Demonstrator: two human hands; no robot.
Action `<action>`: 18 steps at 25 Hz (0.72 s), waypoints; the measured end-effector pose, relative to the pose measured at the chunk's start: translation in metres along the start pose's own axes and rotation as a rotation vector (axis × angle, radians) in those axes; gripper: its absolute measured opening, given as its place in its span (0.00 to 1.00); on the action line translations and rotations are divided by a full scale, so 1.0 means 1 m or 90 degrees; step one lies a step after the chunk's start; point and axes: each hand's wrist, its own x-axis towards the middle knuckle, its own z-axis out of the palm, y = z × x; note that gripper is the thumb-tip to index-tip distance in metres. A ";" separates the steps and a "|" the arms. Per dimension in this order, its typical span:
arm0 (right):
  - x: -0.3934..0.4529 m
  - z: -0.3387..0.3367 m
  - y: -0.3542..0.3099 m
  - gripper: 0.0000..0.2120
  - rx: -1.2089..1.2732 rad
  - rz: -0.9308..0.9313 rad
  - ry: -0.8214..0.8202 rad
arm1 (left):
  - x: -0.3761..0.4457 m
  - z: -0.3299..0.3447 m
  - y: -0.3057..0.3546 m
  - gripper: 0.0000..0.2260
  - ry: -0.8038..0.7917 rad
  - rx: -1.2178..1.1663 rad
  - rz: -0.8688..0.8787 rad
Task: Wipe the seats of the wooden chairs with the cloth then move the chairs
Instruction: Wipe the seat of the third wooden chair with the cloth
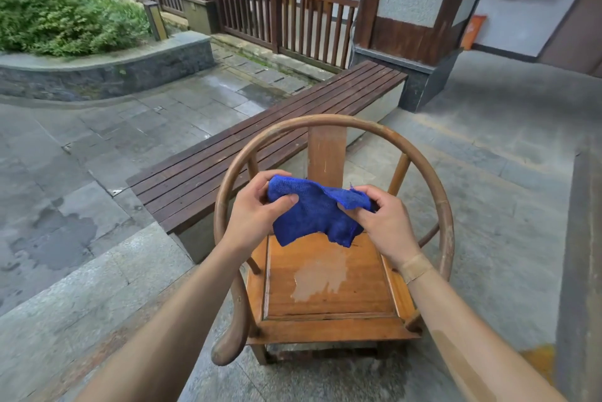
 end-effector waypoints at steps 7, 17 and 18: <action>0.027 -0.008 0.019 0.10 0.005 0.008 -0.049 | 0.013 0.017 -0.013 0.13 0.041 0.014 -0.023; -0.011 0.080 0.274 0.09 -0.044 0.256 -0.104 | -0.015 0.040 -0.285 0.12 0.159 0.074 -0.273; -0.025 0.095 0.316 0.09 -0.056 0.296 -0.107 | -0.024 0.043 -0.327 0.12 0.173 0.084 -0.312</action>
